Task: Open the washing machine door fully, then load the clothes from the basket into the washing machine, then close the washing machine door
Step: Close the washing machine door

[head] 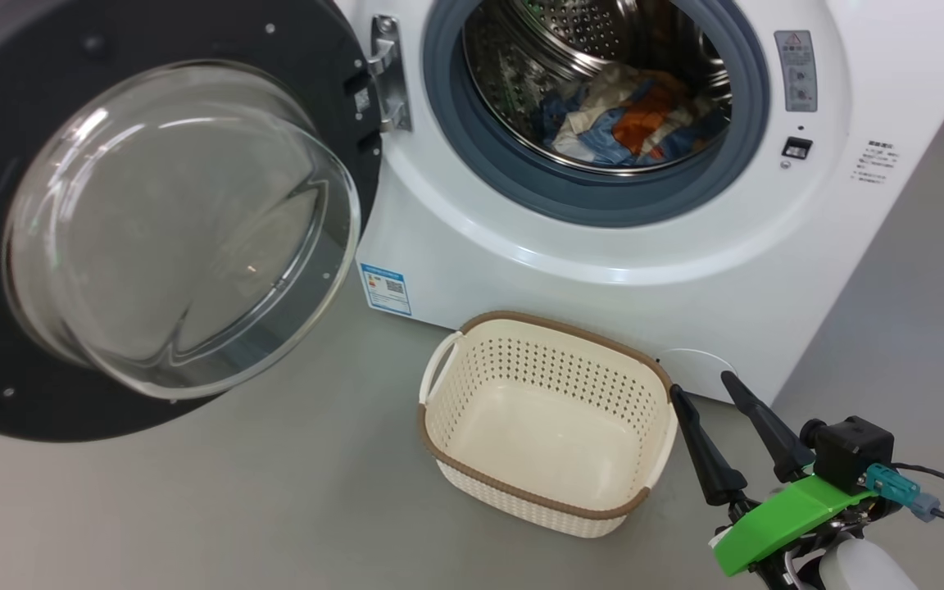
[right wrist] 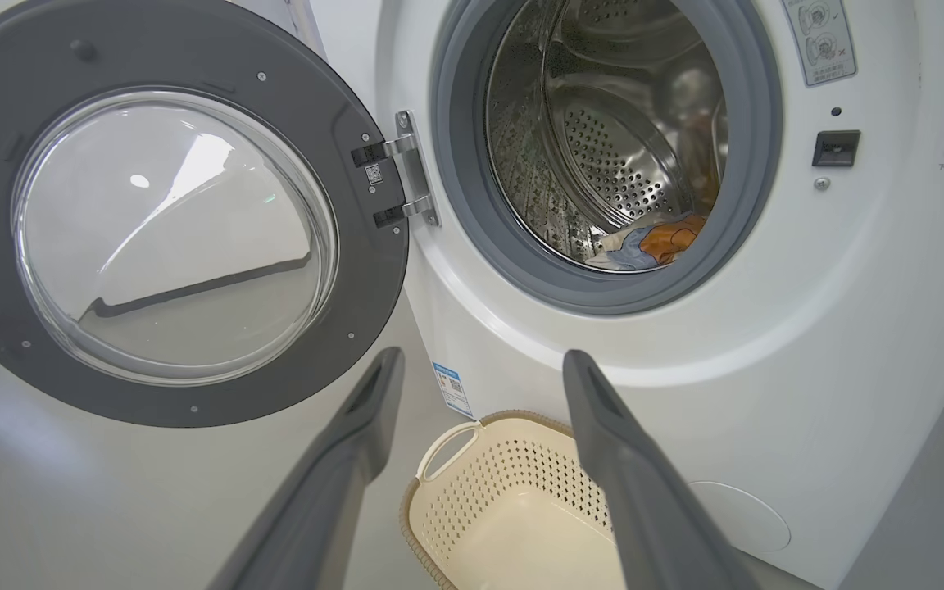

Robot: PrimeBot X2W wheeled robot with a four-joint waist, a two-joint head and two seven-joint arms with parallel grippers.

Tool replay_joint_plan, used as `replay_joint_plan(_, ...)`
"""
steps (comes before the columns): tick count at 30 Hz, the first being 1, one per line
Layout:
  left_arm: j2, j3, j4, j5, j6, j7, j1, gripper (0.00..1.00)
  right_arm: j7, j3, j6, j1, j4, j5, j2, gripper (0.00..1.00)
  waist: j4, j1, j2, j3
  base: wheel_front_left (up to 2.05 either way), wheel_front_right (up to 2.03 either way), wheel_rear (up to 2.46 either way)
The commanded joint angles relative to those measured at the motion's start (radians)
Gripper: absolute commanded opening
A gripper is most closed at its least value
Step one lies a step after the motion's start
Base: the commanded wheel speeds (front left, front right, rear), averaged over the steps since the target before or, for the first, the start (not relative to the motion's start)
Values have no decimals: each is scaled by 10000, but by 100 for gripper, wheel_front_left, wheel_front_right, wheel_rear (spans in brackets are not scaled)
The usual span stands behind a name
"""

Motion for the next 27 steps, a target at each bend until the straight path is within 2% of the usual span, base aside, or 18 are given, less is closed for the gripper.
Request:
replay_joint_plan(1, 732, 591, 137, -669, -24, 121, -612, 0, -49, 261, 16, -376, -200, -19, -140, 100, -169, 0, 0, 137, 0, 0, 0)
replay_joint_plan(4, 1372, 853, 914, -1519, -25, 107, -915, 0, -49, 297, 16, -438, -187, -29, -211, 100, -315, 0, 0, 241, 0, 0, 0)
replay_joint_plan(6, 1483, 955, 1197, -1915, -25, 83, -1034, 0, -49, 315, 16, -458, -178, -34, -238, 100, -366, 0, 0, 272, 0, 0, 0)
replay_joint_plan(11, 2397, 874, 2493, -2906, -25, -66, -1252, 0, -49, 382, 16, -572, -155, -46, -386, 100, -610, 0, 0, 464, 0, 0, 0)
replay_joint_plan(16, 2799, 926, 3661, -4202, -26, -193, -1528, 0, -49, 493, 16, -725, -153, -50, -557, 100, -854, 0, 0, 700, 0, 0, 0)
replay_joint_plan(22, 3057, 1551, 4798, -6122, -26, 78, -1841, 0, -49, 604, 16, -901, -132, -63, -744, 100, -1194, 0, 0, 967, 0, 0, 0)
replay_joint_plan(27, 3274, 2126, 5569, -7237, -26, 539, -1896, 0, -49, 626, 16, -989, -150, -74, -884, 100, -1427, 0, 0, 1190, 0, 0, 0)
